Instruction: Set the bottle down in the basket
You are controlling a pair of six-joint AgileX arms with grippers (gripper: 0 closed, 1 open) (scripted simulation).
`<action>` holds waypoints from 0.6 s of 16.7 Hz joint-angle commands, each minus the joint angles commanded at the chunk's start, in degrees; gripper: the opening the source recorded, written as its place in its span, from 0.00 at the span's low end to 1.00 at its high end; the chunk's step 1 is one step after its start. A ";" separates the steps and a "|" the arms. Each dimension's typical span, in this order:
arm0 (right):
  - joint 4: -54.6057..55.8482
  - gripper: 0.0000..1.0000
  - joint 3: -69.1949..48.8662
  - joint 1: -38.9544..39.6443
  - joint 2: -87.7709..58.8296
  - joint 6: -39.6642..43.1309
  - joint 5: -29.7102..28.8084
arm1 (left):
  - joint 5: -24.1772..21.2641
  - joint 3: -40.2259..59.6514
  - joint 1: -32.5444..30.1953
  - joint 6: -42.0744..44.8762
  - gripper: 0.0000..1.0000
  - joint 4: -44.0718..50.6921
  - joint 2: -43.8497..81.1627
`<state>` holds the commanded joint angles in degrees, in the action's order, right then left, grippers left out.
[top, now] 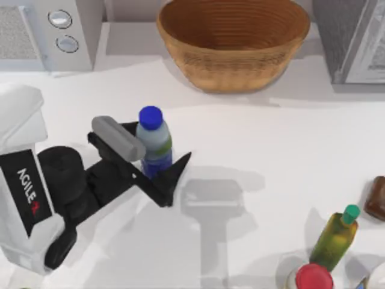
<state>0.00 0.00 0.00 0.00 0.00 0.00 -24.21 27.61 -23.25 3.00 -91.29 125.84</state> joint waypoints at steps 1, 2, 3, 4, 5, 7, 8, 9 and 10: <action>0.00 1.00 0.00 0.00 0.00 0.00 0.00 | 0.16 0.28 -0.16 -0.02 1.00 0.22 0.04; 0.00 1.00 0.00 0.00 0.00 0.00 0.00 | 0.19 0.34 -0.20 -0.03 1.00 0.27 0.06; 0.00 1.00 0.00 0.00 0.00 0.00 0.00 | 0.19 0.34 -0.20 -0.03 1.00 0.27 0.06; 0.00 1.00 0.00 0.00 0.00 0.00 0.00 | 0.19 0.34 -0.20 -0.03 1.00 0.27 0.06; 0.00 1.00 0.00 0.00 0.00 0.00 0.00 | 0.19 0.34 -0.20 -0.03 1.00 0.27 0.06; 0.00 1.00 0.00 0.00 0.00 0.00 0.00 | 0.19 0.34 -0.20 -0.03 0.85 0.27 0.06; 0.00 1.00 0.00 0.00 0.00 0.00 0.00 | 0.19 0.34 -0.20 -0.03 0.77 0.27 0.06; 0.00 1.00 0.00 0.00 0.00 0.00 0.00 | 0.19 0.34 -0.20 -0.03 0.70 0.27 0.06; 0.00 1.00 0.00 0.00 0.00 0.00 0.00 | 0.19 0.34 -0.20 -0.03 0.62 0.27 0.06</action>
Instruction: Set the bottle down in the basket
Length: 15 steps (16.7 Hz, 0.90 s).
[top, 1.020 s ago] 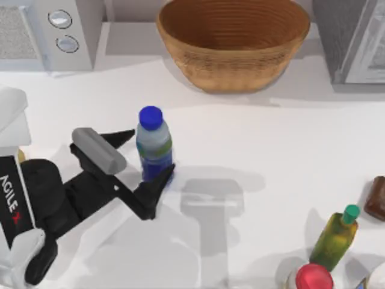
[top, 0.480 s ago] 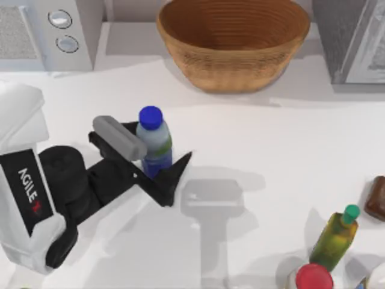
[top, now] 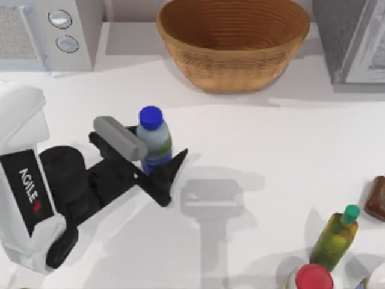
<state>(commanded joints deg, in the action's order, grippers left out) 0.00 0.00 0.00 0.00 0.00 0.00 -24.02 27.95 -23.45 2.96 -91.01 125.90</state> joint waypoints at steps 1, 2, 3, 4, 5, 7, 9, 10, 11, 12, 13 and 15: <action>0.00 1.00 0.00 0.00 0.00 0.00 0.00 | 0.00 0.00 0.00 0.00 0.55 0.00 0.00; 0.00 1.00 0.00 0.00 0.00 0.00 0.00 | 0.00 0.00 0.00 0.00 0.47 0.00 0.00; 0.00 1.00 0.00 0.00 0.00 0.00 0.00 | 0.00 0.00 0.00 0.00 0.40 0.00 0.00; 0.00 1.00 0.00 0.00 0.00 0.00 0.00 | 0.00 0.00 0.00 0.00 0.32 0.00 0.00; 0.00 1.00 0.00 0.00 0.00 0.00 0.00 | 0.00 0.00 0.00 0.00 0.25 0.00 0.00; 0.00 1.00 0.00 0.00 0.00 0.00 0.00 | 0.00 0.00 0.00 0.00 0.10 0.00 0.00; 0.00 1.00 0.00 0.00 0.00 0.00 0.00 | 0.00 0.00 0.00 0.00 0.00 0.00 0.00; 0.00 1.00 0.00 0.00 0.00 0.00 0.00 | 0.00 0.00 0.00 0.00 0.00 0.00 0.00; 0.00 1.00 0.00 0.00 0.00 0.00 0.00 | 0.00 0.00 0.00 0.00 0.00 0.00 0.00; 0.00 1.00 0.00 0.00 0.00 0.00 0.00 | 0.00 0.00 0.00 0.00 0.00 0.00 0.00; 0.00 1.00 0.00 0.00 0.00 0.00 0.00 | 0.00 0.00 0.00 0.00 0.00 0.00 0.00; 0.00 1.00 0.00 0.00 0.00 0.00 0.00 | 0.00 0.00 0.00 0.00 0.00 0.00 0.00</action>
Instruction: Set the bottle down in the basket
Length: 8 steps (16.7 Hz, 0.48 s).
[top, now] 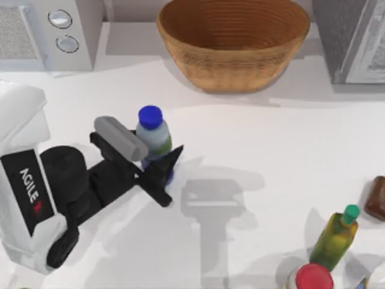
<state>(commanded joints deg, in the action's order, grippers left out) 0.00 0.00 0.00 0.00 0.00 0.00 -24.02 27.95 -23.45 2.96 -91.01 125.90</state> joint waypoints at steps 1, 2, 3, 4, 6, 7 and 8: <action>0.00 1.00 0.00 0.00 0.00 0.00 0.00 | 0.00 0.00 0.00 0.00 0.00 0.00 0.00; 0.00 1.00 0.00 0.00 0.00 0.00 0.00 | 0.01 -0.07 0.07 0.08 0.00 0.00 -0.04; 0.00 1.00 0.00 0.00 0.00 0.00 0.00 | 0.00 -0.06 0.08 0.09 0.00 0.01 -0.07; 0.00 1.00 0.00 0.00 0.00 0.00 0.00 | -0.21 -0.02 0.15 0.17 0.00 0.12 -0.64; 0.00 1.00 0.00 0.00 0.00 0.00 0.00 | -1.09 -0.30 0.66 0.40 0.00 1.14 -3.10; 0.00 1.00 0.00 0.00 0.00 0.00 0.00 | -1.69 -0.73 1.12 0.49 0.00 2.14 -4.79; 0.00 1.00 0.00 0.00 0.00 0.00 0.00 | -2.37 -1.36 1.71 0.57 0.00 3.47 -6.73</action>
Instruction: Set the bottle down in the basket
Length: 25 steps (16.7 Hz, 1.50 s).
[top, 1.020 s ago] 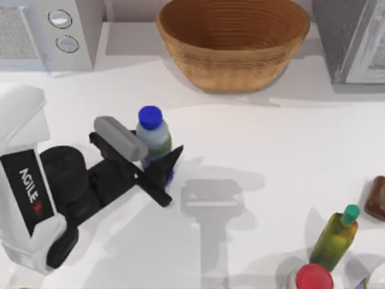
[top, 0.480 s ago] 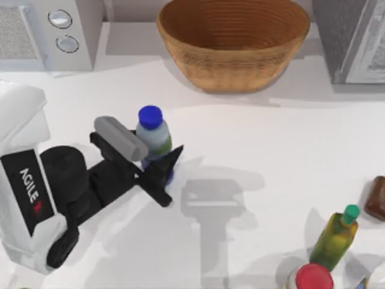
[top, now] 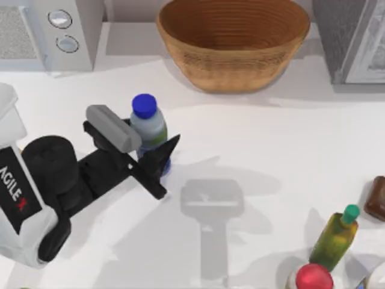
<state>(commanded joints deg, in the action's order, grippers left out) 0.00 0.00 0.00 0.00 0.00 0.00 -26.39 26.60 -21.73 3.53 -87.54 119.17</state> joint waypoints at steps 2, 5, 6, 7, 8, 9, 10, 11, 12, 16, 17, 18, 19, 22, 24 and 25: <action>0.00 1.00 0.00 0.00 0.00 0.00 0.00 | -1.54 -1.72 1.56 0.20 0.00 3.43 -4.59; 0.00 1.00 0.00 0.00 0.00 0.00 0.00 | -4.27 -4.99 4.65 0.69 0.00 9.95 -13.19; 0.00 1.00 0.00 0.00 0.00 0.00 0.00 | -5.28 -6.17 5.82 0.90 0.00 12.34 -16.45; 0.00 1.00 0.00 0.00 0.00 0.00 0.00 | -6.32 -7.37 7.03 1.12 0.00 14.80 -19.87; 0.00 1.00 0.00 0.00 0.00 0.00 0.00 | -7.38 -8.56 8.26 1.33 0.00 17.30 -23.42; 0.00 1.00 0.00 0.00 0.00 0.00 0.00 | -8.46 -9.75 9.51 1.55 0.00 19.83 -27.04; 0.00 1.00 0.00 0.00 0.00 0.00 0.00 | -9.55 -10.93 10.75 1.75 0.00 22.35 -30.70; 0.00 1.00 0.00 0.00 0.00 0.00 0.00 | -10.63 -12.10 11.97 1.94 0.00 24.85 -34.34; 0.00 1.00 0.00 0.00 0.00 0.00 0.00 | -11.68 -13.26 13.17 2.11 0.00 27.33 -37.92; 0.00 1.00 0.00 0.00 0.00 0.00 0.00 | -15.49 -17.51 17.34 2.67 0.00 36.28 -50.53; 0.00 1.00 0.00 0.00 0.00 0.00 0.00 | -16.26 -18.38 18.15 2.78 0.00 38.09 -53.03; 0.00 1.00 0.00 0.00 0.00 0.00 0.00 | -16.93 -19.14 18.84 2.88 0.00 39.66 -55.17; 0.00 1.00 0.00 0.00 0.00 0.00 0.00 | -17.47 -19.78 19.40 2.96 0.00 40.96 -56.90; 0.00 1.00 0.00 0.00 0.00 0.00 0.00 | -18.24 -20.71 20.18 3.07 0.00 42.84 -59.34; 0.00 1.00 0.00 0.00 0.00 0.00 0.00 | -18.24 -20.71 20.18 3.07 0.00 42.84 -59.34; 0.00 1.00 0.00 0.00 0.00 0.00 0.00 | -18.24 -20.71 20.18 3.07 0.00 42.84 -59.34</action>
<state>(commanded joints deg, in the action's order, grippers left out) 0.00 0.00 0.00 0.00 0.00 0.00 -44.63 5.89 -1.55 6.60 -44.71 59.83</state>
